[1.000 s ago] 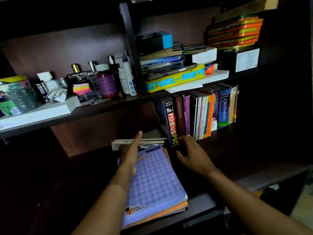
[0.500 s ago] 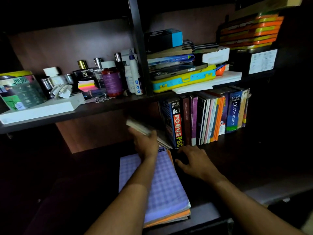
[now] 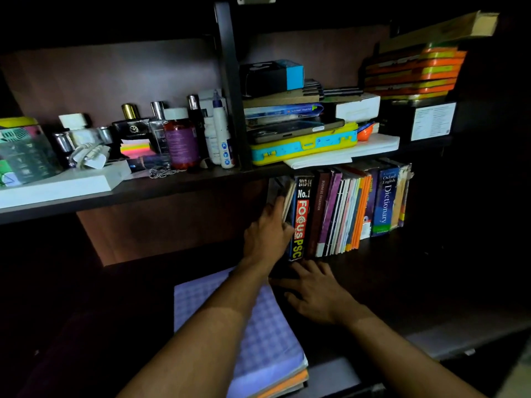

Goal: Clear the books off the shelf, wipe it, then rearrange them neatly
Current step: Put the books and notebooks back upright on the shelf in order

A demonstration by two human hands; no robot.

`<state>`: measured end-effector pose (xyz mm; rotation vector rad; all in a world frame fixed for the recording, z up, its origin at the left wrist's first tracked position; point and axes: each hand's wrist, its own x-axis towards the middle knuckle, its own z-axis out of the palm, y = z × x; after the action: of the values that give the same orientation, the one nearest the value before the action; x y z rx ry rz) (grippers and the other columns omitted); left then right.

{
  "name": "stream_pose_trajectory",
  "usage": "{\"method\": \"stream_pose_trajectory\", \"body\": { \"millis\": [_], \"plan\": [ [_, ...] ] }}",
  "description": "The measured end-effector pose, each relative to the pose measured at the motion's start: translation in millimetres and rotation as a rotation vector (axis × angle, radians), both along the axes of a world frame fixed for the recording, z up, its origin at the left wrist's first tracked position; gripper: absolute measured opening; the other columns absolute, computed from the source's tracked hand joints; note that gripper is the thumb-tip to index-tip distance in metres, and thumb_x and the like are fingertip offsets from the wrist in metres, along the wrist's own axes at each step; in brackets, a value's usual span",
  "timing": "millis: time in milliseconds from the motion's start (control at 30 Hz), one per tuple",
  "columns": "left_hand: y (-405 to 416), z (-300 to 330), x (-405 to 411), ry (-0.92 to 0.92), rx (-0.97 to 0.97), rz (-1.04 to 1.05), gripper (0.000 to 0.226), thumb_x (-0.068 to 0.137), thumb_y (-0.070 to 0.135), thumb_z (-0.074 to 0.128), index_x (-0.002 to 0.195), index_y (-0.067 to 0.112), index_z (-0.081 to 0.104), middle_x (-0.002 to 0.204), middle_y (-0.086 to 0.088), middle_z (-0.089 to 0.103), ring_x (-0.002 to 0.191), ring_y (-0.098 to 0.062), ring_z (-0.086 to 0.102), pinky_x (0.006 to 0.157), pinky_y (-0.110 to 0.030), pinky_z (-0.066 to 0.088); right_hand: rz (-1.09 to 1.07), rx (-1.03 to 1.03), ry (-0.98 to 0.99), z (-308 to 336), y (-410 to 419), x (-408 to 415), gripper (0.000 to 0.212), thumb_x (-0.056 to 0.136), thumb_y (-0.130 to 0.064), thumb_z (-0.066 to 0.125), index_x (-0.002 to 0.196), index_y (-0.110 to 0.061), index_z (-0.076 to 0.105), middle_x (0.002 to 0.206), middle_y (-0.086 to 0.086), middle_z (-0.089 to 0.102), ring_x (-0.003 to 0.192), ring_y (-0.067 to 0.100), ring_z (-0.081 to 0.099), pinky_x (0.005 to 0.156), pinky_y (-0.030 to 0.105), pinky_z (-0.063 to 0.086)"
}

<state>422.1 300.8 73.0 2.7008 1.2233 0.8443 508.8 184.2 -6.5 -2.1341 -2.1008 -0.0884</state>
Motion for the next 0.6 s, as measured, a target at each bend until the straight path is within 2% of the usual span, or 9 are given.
{"method": "stream_pose_trajectory", "body": {
  "millis": [233, 333, 467, 533, 600],
  "plan": [
    [16, -14, -34, -0.136, -0.211, -0.069, 0.09, 0.093, 0.042, 0.066, 0.163, 0.027, 0.01, 0.161, -0.011, 0.036, 0.141, -0.035, 0.043, 0.109, -0.047, 0.044, -0.031, 0.008, 0.064, 2, 2, 0, 0.068, 0.086, -0.063, 0.013, 0.147, -0.051, 0.039, 0.15, -0.01, 0.039, 0.13, 0.022, 0.036, 0.102, 0.044, 0.025],
    [23, -24, -85, -0.076, -0.274, -0.029, 0.083, 0.092, 0.044, 0.068, 0.16, 0.028, 0.024, 0.158, -0.009, 0.04, 0.142, -0.032, 0.042, 0.11, -0.043, 0.043, -0.053, 0.013, 0.121, 3, 0, 0, 0.073, 0.084, -0.07, 0.01, 0.143, -0.049, 0.046, 0.15, -0.014, 0.042, 0.131, 0.019, 0.037, 0.103, 0.045, 0.026],
    [4, -49, -181, 0.044, -0.259, 0.218, 0.073, 0.091, 0.052, 0.067, 0.153, 0.024, 0.04, 0.151, -0.01, 0.045, 0.137, -0.035, 0.041, 0.109, -0.039, 0.039, -0.071, 0.033, 0.172, 7, -4, -3, 0.077, 0.082, -0.08, 0.012, 0.135, -0.046, 0.056, 0.143, -0.016, 0.049, 0.13, 0.015, 0.041, 0.099, 0.04, 0.028],
    [-15, -65, -214, -0.04, -0.357, 0.29, 0.075, 0.088, 0.056, 0.069, 0.15, 0.019, 0.046, 0.147, -0.012, 0.049, 0.135, -0.035, 0.044, 0.109, -0.038, 0.038, -0.088, 0.044, 0.212, 9, -7, -6, 0.078, 0.081, -0.083, 0.015, 0.129, -0.042, 0.061, 0.135, -0.013, 0.053, 0.127, 0.016, 0.047, 0.098, 0.039, 0.03],
    [-26, -82, -226, -0.217, -0.482, 0.245, 0.075, 0.085, 0.055, 0.075, 0.146, 0.02, 0.05, 0.142, -0.009, 0.055, 0.13, -0.032, 0.052, 0.106, -0.041, 0.044, -0.109, 0.054, 0.312, 7, -10, -8, 0.083, 0.077, -0.091, 0.019, 0.123, -0.039, 0.065, 0.128, -0.011, 0.056, 0.124, 0.017, 0.052, 0.103, 0.04, 0.034]
  ]
}}
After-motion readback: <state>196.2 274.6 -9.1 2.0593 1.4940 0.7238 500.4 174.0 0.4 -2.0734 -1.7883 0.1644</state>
